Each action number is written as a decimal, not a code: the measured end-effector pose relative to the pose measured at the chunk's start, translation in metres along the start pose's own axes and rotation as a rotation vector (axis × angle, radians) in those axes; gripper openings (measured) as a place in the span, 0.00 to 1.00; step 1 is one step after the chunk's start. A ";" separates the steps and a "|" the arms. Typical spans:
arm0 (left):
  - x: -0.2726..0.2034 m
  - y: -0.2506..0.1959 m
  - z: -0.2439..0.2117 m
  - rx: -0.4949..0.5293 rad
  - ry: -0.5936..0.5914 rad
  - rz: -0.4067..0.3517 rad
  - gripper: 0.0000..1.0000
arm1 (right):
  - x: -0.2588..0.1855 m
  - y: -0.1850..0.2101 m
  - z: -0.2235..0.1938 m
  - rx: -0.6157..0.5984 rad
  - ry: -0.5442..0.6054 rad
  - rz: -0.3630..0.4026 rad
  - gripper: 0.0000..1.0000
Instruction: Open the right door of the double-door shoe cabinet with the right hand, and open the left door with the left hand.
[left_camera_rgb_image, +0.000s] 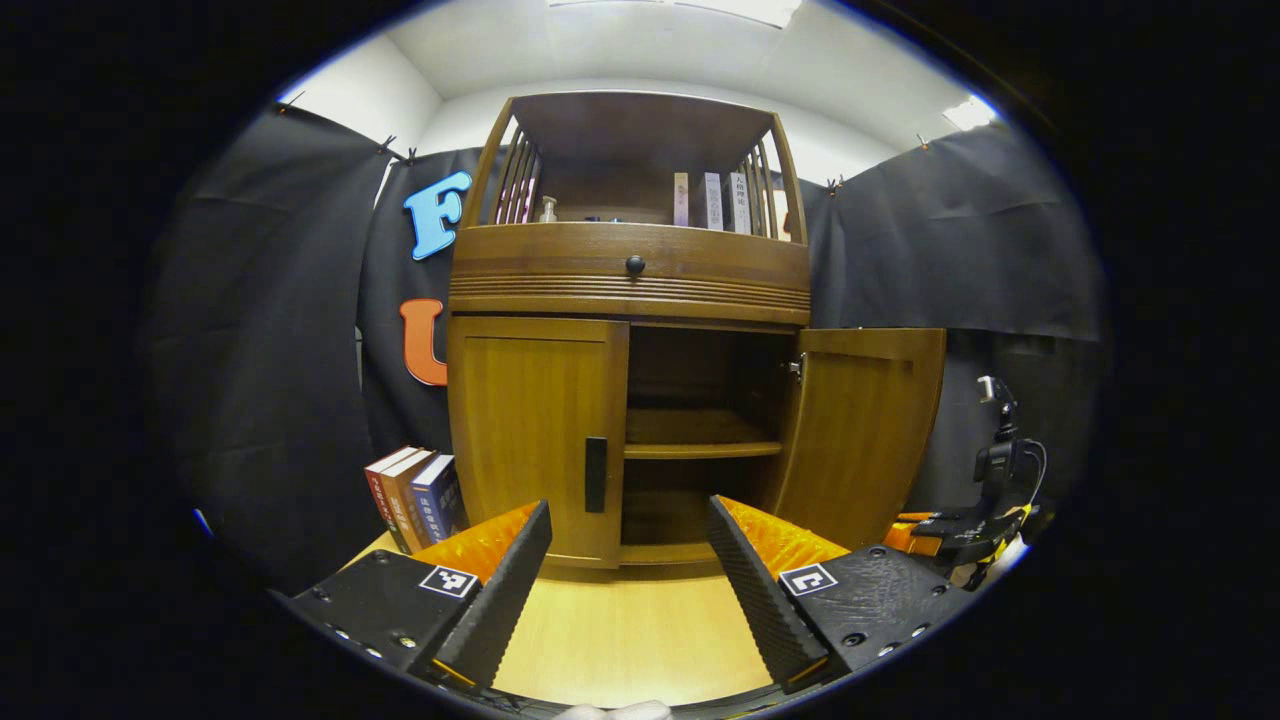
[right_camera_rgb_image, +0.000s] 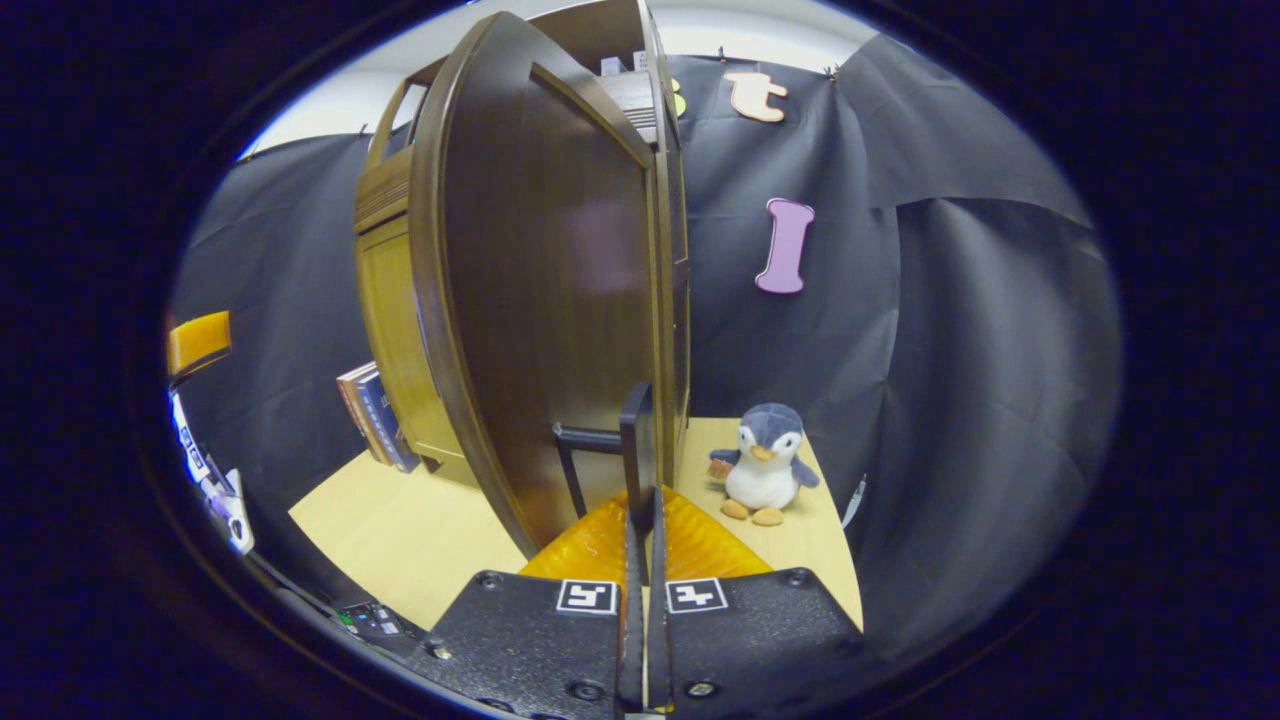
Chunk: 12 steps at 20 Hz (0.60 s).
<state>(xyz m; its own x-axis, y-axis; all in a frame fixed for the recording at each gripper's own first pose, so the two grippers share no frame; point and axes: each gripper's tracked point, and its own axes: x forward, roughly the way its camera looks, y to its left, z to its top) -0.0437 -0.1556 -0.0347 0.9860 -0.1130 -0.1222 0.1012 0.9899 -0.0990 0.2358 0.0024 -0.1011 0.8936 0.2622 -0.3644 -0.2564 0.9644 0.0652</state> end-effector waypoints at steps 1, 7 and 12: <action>0.001 -0.004 -0.001 -0.003 0.001 -0.005 0.94 | 0.000 -0.004 -0.001 -0.003 0.001 0.007 0.05; 0.002 -0.015 -0.010 0.008 0.022 0.001 0.94 | 0.002 -0.036 0.004 0.008 0.002 0.011 0.05; 0.002 -0.013 -0.013 0.014 0.035 0.006 0.94 | 0.003 -0.038 0.005 -0.023 -0.006 0.046 0.05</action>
<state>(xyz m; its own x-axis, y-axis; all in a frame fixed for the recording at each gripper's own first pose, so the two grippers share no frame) -0.0452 -0.1698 -0.0465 0.9814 -0.1099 -0.1574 0.0974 0.9916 -0.0848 0.2502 -0.0335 -0.0997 0.8828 0.3068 -0.3558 -0.3060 0.9501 0.0601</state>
